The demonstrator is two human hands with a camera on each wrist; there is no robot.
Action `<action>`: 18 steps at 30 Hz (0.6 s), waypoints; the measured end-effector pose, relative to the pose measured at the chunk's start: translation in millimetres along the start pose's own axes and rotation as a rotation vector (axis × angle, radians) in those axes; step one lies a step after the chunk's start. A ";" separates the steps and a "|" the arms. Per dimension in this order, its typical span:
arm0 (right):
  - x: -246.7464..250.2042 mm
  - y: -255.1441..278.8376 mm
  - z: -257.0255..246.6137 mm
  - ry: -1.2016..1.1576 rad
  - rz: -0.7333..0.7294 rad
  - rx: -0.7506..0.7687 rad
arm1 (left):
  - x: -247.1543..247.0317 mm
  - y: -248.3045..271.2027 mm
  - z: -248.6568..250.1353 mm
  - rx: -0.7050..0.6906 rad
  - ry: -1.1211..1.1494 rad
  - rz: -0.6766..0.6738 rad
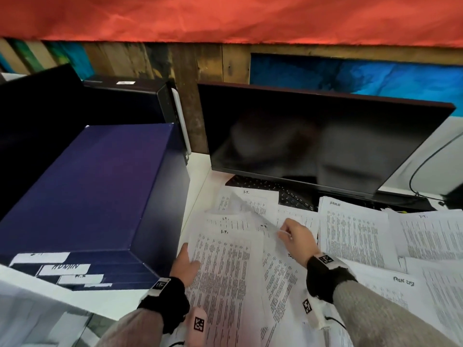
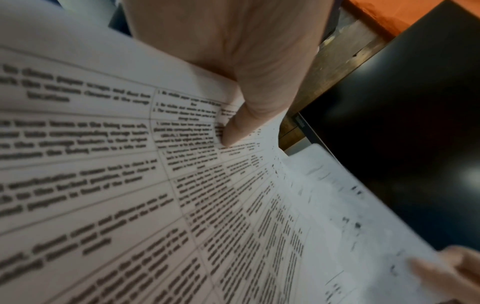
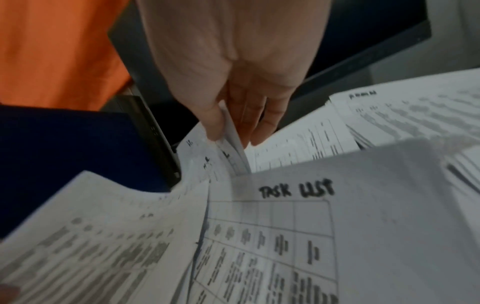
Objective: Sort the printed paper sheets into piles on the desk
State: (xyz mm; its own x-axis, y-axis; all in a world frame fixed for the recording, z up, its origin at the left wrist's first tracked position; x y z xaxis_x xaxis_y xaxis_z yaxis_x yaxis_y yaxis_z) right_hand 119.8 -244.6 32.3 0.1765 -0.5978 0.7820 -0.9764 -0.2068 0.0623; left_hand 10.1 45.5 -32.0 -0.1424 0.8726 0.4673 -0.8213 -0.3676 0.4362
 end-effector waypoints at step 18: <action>230.3 30.0 -22.4 -0.766 0.999 0.107 | -0.4 -2.4 24.6 -0.269 0.004 -0.073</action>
State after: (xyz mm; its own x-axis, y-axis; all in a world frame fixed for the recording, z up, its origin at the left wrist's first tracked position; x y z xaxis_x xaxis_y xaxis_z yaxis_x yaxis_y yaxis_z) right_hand 128.4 -371.2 228.1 -0.5687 -0.8162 -0.1018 -0.7169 0.5526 -0.4251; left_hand 25.7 38.2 -14.3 -0.0798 0.8951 0.4386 -0.9467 -0.2058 0.2479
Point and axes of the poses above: each hand's wrist, its own y-axis away from the middle knuckle, its own x-axis out of the back of the hand, z = x × y, the point moved 7 cm from there along -y, towards the middle knuckle, and after that the axes turned 2 degrees about -x, right-handed, at the moved point
